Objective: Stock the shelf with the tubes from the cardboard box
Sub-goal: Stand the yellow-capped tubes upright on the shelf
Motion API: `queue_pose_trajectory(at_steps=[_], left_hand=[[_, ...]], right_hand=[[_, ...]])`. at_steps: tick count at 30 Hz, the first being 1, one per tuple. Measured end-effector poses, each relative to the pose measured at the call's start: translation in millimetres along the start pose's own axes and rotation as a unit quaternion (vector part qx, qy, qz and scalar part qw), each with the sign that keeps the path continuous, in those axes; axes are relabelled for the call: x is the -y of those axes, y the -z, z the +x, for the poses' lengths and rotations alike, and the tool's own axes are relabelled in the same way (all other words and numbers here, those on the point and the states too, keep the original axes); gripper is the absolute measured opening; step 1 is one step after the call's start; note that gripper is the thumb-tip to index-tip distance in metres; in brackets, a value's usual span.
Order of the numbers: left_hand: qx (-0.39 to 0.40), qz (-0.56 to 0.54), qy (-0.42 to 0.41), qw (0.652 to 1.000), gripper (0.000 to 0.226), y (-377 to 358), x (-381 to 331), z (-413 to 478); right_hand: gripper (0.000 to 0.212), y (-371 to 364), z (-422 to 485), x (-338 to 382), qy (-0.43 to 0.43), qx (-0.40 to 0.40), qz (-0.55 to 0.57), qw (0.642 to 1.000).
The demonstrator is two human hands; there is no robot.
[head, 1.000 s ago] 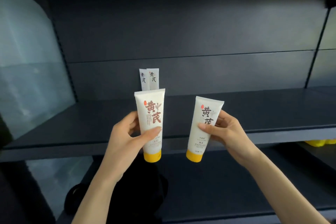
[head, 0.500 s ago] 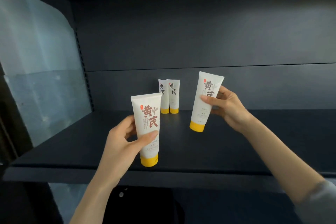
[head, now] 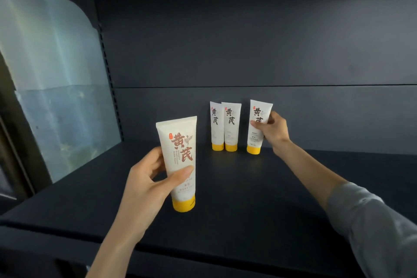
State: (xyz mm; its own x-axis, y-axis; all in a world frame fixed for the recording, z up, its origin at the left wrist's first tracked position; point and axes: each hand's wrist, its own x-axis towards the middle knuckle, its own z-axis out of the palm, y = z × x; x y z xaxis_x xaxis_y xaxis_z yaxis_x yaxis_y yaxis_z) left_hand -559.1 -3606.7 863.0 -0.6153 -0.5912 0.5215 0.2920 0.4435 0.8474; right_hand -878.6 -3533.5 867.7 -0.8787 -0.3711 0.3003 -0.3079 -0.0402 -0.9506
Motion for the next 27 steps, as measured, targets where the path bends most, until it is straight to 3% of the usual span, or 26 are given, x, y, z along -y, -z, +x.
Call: queue_pose_trajectory(at_steps=[7,20,24,27], left_hand=[[0.017,0.011,0.002,1.000,0.042,14.7,6.6,17.2],[0.036,-0.038,0.036,0.998,0.047,27.4,11.8,28.8],[0.028,-0.086,0.056,0.994,0.043,23.1,9.0,35.5],[0.023,-0.095,0.060,0.993,0.034,15.2,7.2,43.1]], right_hand=[[0.023,-25.5,4.2,-7.2,0.026,-0.018,-0.056,0.998],[0.036,-24.7,-10.7,-5.9,0.034,-0.063,-0.076,0.995],[0.043,-18.1,-24.7,10.6,0.068,-0.086,-0.104,0.988],[0.036,-16.8,-51.1,29.2,0.124,-0.070,-0.102,0.985]])
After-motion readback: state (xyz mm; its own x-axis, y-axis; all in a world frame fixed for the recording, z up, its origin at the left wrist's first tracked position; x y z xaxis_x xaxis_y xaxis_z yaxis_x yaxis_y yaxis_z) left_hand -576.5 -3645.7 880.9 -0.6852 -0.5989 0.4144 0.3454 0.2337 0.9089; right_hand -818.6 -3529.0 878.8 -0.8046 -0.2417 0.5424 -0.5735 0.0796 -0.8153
